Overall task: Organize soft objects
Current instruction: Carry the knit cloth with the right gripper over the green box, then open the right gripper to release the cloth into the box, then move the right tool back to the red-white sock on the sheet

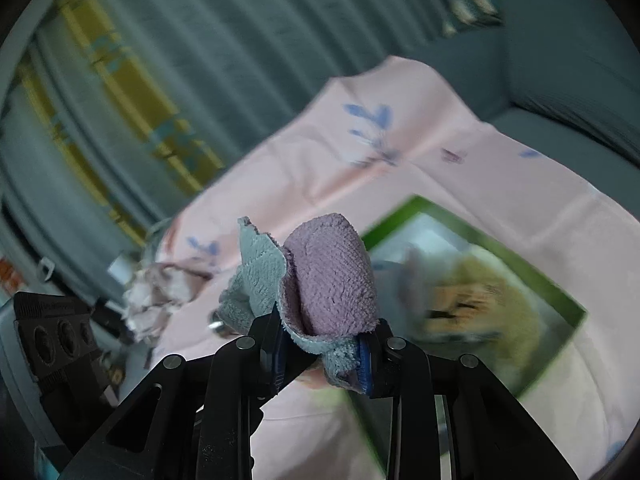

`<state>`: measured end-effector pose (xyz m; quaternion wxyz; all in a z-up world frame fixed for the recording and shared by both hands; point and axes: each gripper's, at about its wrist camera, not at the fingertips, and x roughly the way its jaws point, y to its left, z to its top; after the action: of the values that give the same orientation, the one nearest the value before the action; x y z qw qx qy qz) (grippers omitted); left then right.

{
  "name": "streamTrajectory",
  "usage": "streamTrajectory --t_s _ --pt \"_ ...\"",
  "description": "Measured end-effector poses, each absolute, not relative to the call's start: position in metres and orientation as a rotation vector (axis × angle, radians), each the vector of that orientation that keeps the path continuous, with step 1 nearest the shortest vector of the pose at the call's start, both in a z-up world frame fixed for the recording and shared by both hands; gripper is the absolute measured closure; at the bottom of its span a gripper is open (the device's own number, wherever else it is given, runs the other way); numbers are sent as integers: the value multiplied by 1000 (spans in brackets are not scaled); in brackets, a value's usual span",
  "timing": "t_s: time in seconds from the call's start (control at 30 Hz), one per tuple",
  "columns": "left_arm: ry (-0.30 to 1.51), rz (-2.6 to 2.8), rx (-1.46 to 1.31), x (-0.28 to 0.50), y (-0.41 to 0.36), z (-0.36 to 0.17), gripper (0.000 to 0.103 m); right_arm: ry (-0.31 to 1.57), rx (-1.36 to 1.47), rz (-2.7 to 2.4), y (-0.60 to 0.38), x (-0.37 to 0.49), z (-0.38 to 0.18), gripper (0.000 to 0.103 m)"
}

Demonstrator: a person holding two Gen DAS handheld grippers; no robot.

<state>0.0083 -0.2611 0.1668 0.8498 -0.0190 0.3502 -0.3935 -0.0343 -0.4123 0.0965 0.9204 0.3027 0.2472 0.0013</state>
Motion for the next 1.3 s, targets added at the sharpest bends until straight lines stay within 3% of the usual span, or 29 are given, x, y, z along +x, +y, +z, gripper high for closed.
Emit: streamTrajectory --t_s 0.57,0.63,0.77,0.87,0.93,0.97,1.13,1.3 --pt "982 -814 43 32 -317 102 71 733 725 -209 -456 -16 40 71" --pt "995 -816 35 34 -316 100 66 738 726 -234 -458 -17 40 60" --pt "993 -819 -7 32 -304 107 40 696 720 -240 -459 -24 47 40" --pt "978 -834 -51 29 -291 118 28 647 706 -225 -455 -31 59 23" --pt "962 -831 -79 27 -281 127 20 613 690 -231 -452 -38 67 18" --pt "947 -824 -102 25 -273 132 15 600 682 -233 -451 -41 72 17" --pt "889 -778 -202 23 -223 155 14 550 650 -234 -442 -50 89 14" --pt "845 -660 -271 28 -163 165 3 516 613 -194 -425 -53 105 13"
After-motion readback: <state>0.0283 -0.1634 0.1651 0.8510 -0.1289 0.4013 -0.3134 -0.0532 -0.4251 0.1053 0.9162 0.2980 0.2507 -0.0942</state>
